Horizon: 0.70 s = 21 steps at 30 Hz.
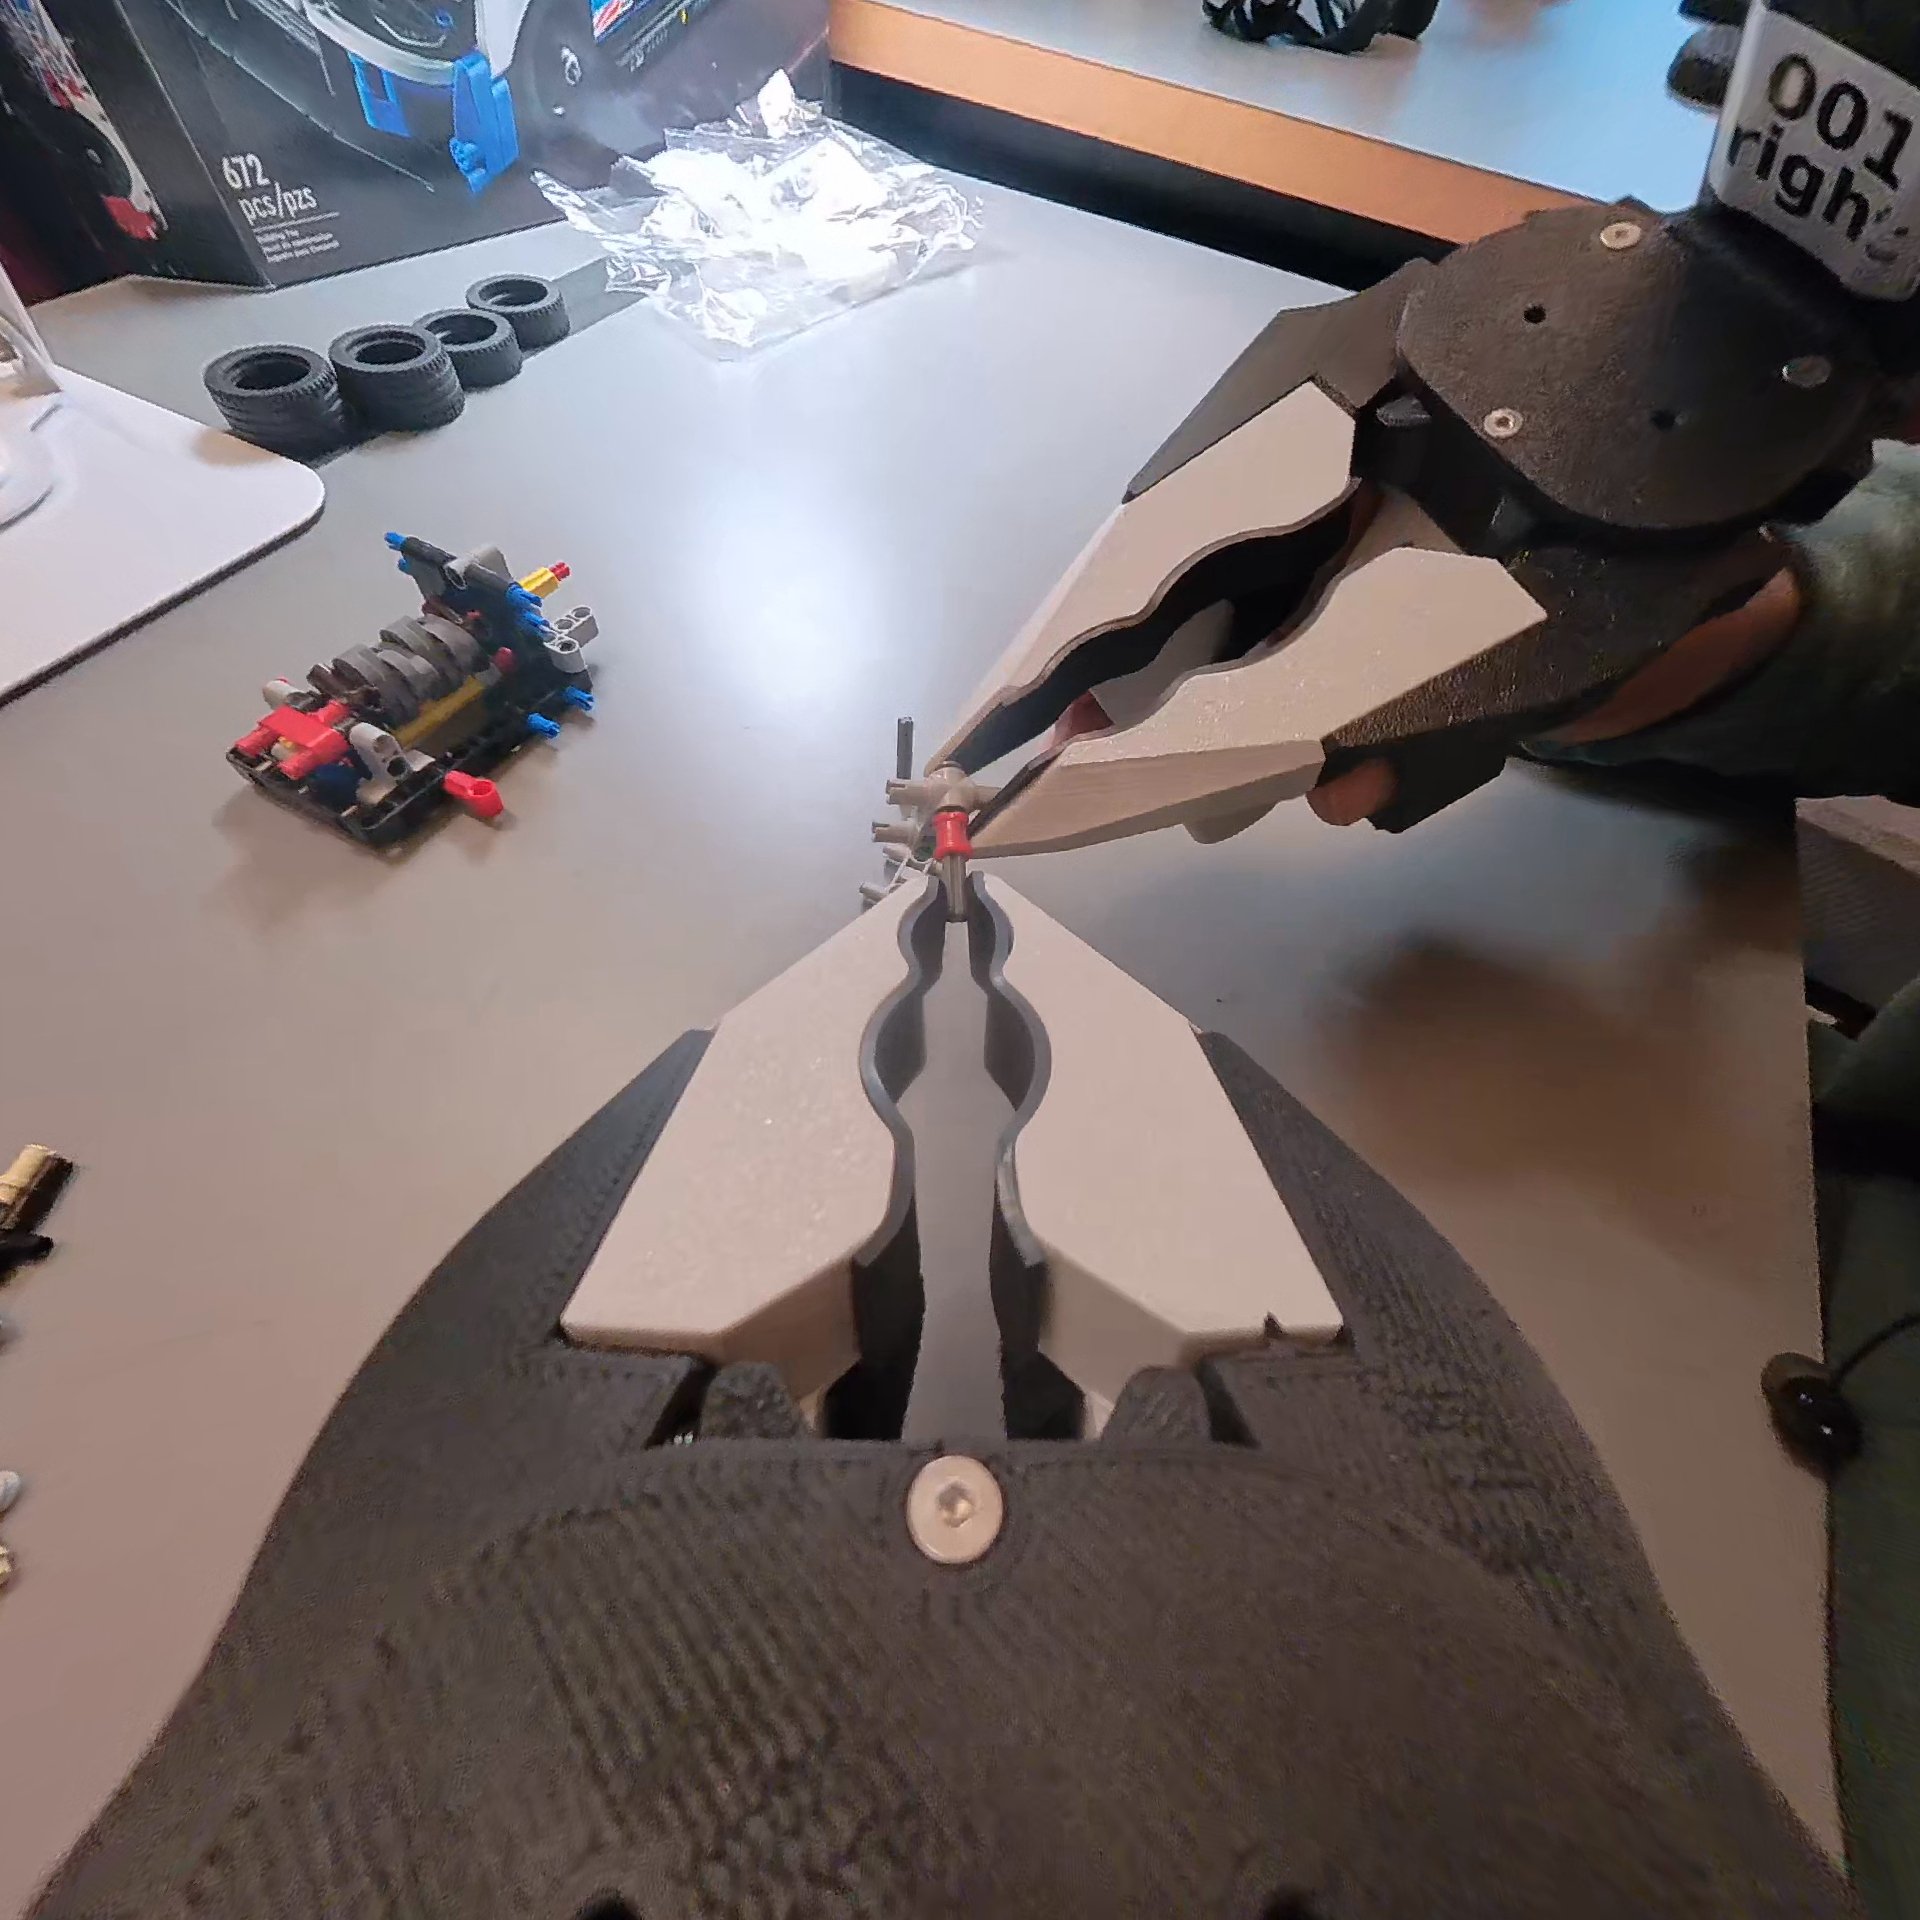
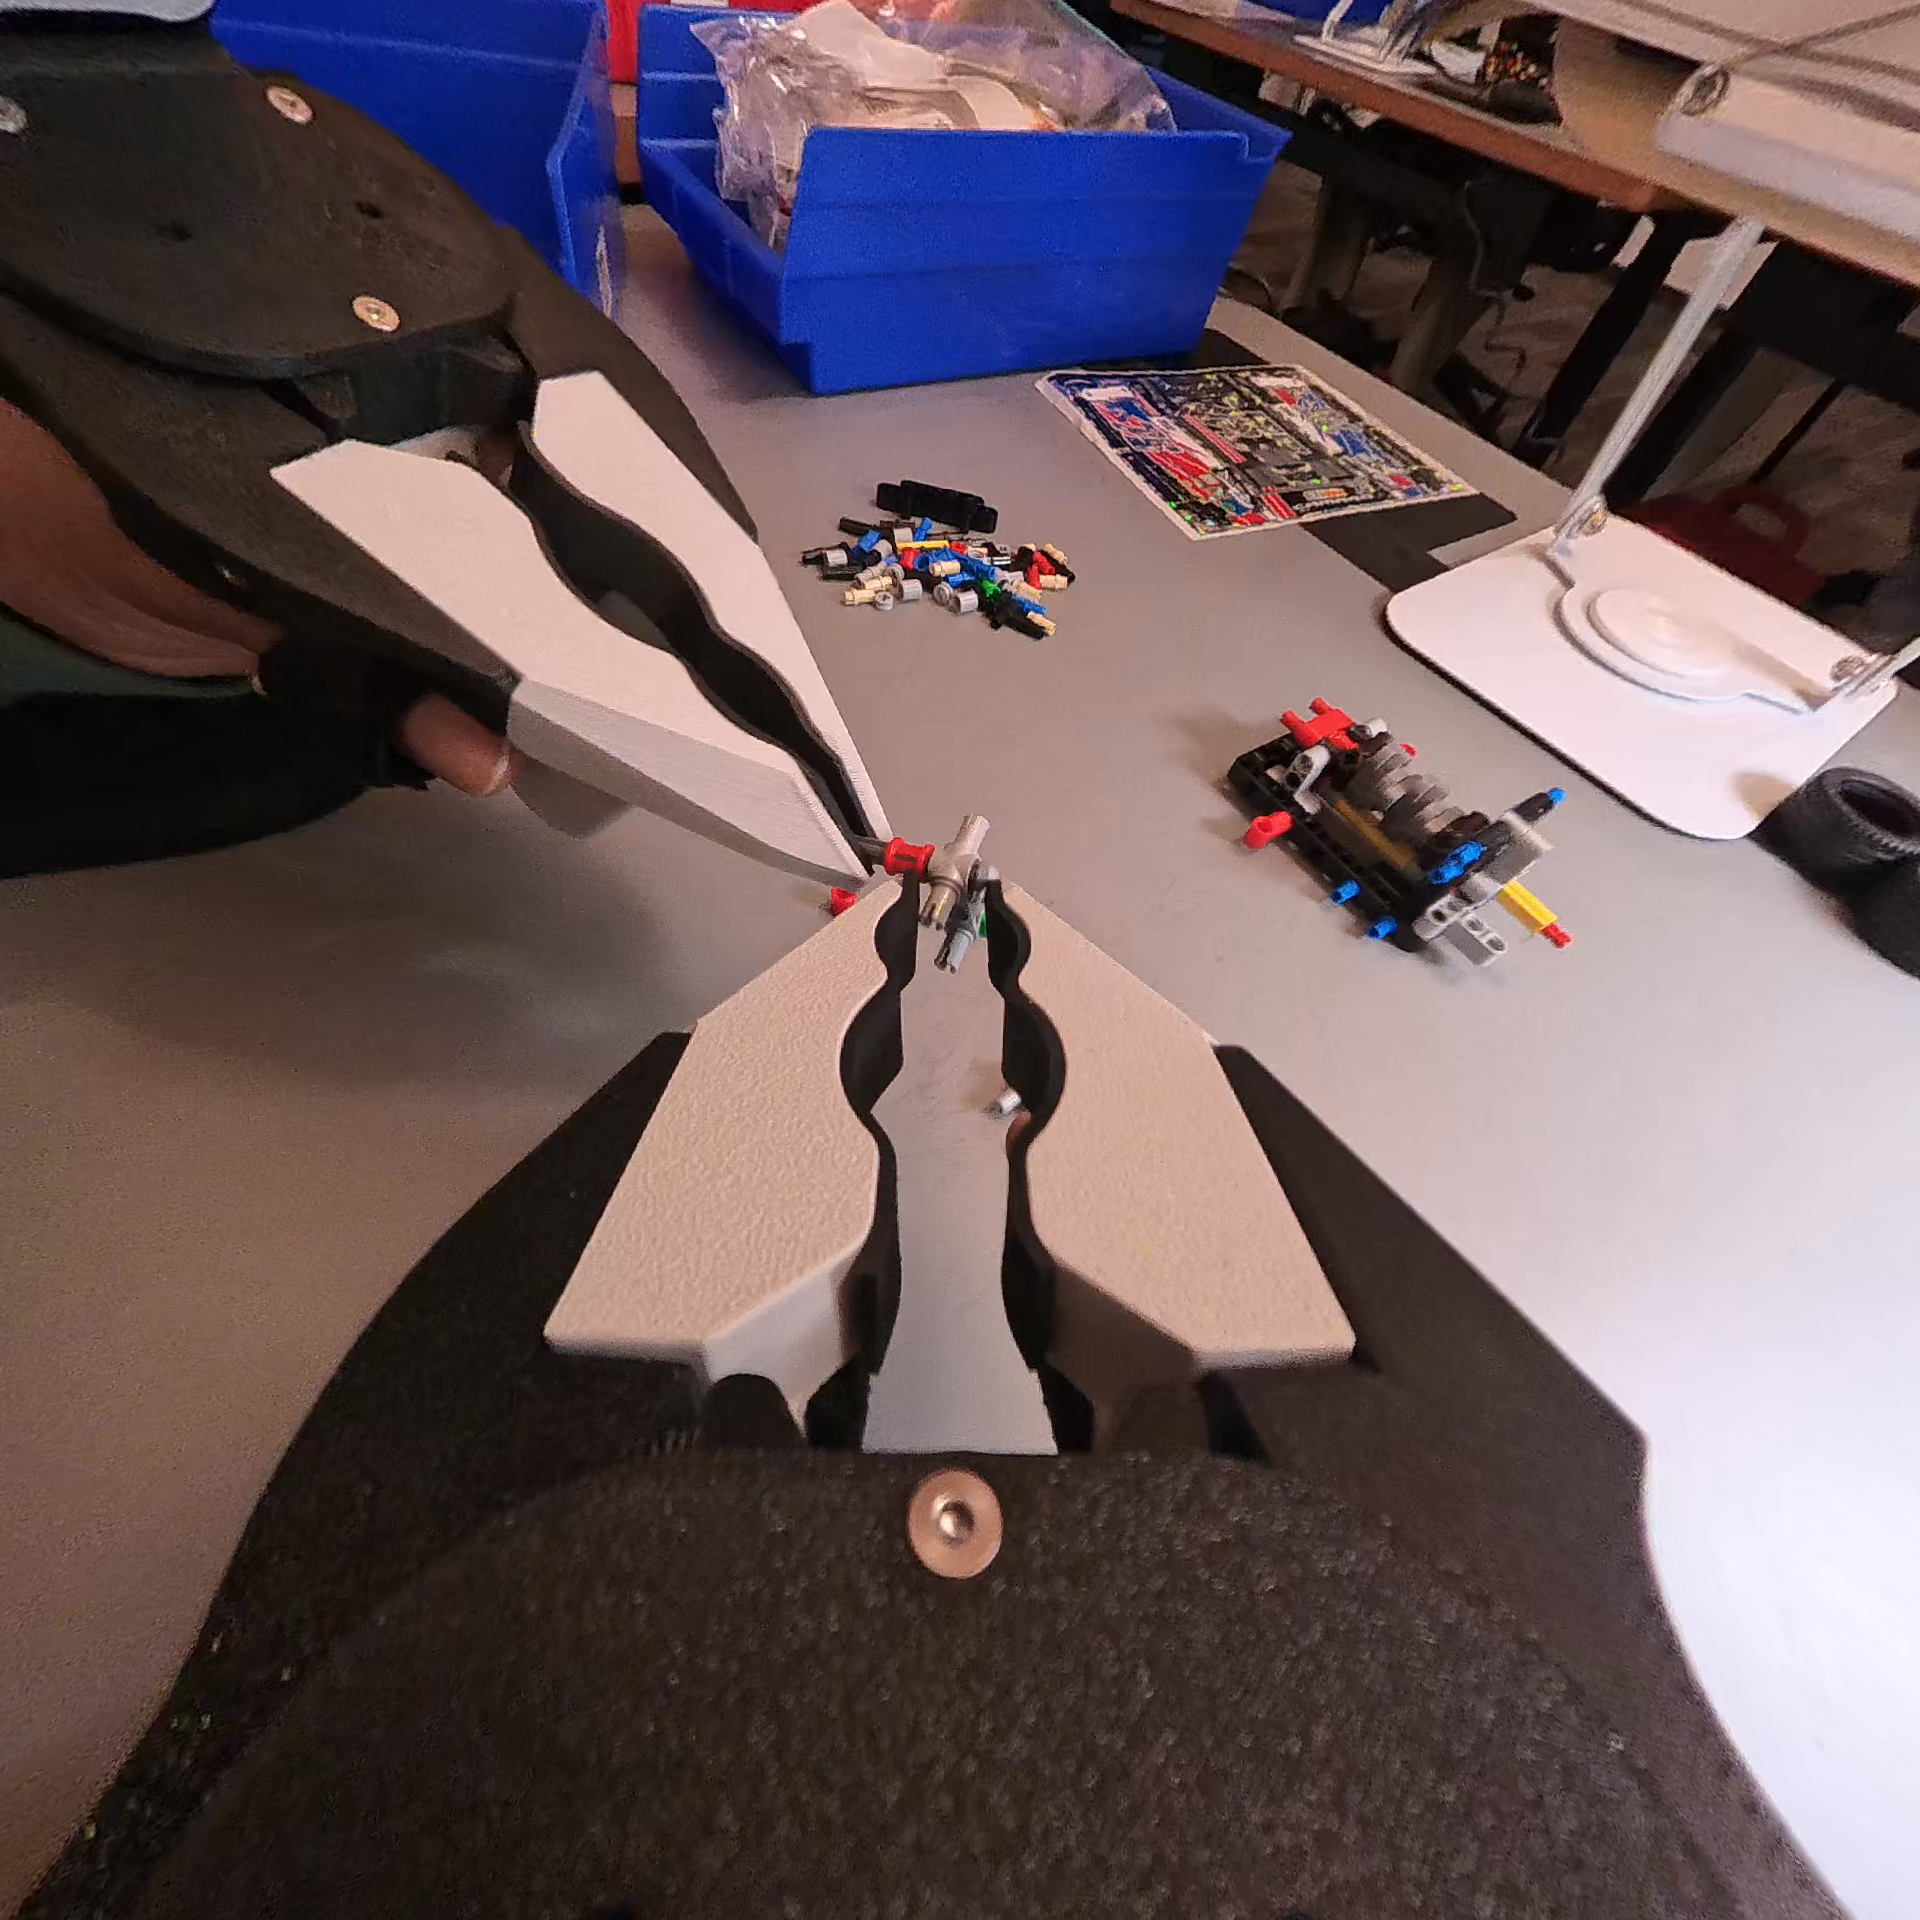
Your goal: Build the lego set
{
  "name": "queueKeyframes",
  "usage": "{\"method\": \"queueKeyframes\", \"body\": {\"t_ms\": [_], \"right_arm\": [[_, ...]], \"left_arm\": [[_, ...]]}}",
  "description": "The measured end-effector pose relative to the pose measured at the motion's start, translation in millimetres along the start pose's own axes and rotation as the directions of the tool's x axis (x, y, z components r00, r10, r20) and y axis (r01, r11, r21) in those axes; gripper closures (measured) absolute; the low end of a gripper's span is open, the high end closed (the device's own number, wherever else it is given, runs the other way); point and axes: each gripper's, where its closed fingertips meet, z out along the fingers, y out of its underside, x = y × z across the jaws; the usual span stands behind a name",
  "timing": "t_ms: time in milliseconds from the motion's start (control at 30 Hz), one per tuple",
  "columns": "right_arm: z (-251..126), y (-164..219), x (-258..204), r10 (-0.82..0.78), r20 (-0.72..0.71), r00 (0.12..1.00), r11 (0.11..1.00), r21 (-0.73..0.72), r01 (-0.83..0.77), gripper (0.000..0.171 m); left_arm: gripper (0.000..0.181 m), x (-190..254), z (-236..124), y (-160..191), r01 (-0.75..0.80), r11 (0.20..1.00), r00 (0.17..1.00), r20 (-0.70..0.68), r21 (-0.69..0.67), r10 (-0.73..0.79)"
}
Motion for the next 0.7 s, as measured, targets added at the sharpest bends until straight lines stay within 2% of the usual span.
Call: {"method": "queueKeyframes", "body": {"t_ms": [133,333,533,667,700], "right_arm": [[0.7,-0.4,-0.5,-0.060,-0.023,0.998,0.998,0.003,0.060,0.161],[-0.8,-2.1,-2.2,-0.017,0.039,0.999,0.999,0.035,0.015,0.163],[-8.3,-3.9,-8.1,0.064,0.206,0.976,0.996,0.050,-0.076,0.163],[-18.2,-2.1,-0.7,0.134,0.297,0.945,0.987,0.041,-0.153,0.167],[-21.5,-3.3,0.4,0.155,0.323,0.934,0.983,0.048,-0.180,0.166]], "left_arm": [[0.179,-0.3,-0.1,1.4,0.021,1.000,1.000,0.005,-0.006,-0.021],[0.179,3.0,-1.6,0.4,0.094,0.995,0.994,-0.055,0.008,-0.094],[0.178,14.0,-6.6,-3.6,0.207,0.978,0.957,-0.213,0.023,-0.198],[0.181,29.2,-19.5,-9.4,0.162,0.985,0.924,-0.358,0.054,-0.132],[0.181,27.6,-21.8,-11.3,0.148,0.986,0.927,-0.358,0.072,-0.113]]}}
